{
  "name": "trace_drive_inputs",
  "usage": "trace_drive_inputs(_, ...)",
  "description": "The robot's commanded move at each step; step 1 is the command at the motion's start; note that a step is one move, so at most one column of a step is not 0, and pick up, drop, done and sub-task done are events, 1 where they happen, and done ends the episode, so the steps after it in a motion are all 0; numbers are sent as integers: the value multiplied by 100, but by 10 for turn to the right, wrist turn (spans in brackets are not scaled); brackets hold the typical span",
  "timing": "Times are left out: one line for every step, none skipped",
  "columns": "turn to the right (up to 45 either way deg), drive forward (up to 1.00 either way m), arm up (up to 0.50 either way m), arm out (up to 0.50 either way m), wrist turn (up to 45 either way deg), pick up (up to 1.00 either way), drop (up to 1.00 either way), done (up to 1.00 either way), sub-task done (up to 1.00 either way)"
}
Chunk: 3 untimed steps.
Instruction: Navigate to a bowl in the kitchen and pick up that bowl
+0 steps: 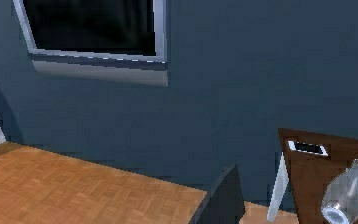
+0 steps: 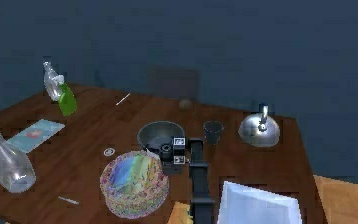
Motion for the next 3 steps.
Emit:
trace_drive_inputs(0,0,0,0,0,100,0,0,0)
trace_drive_inputs(0,0,10,0,0,0,0,0,0)
trace_drive_inputs(0,0,0,0,0,0,0,100,0)
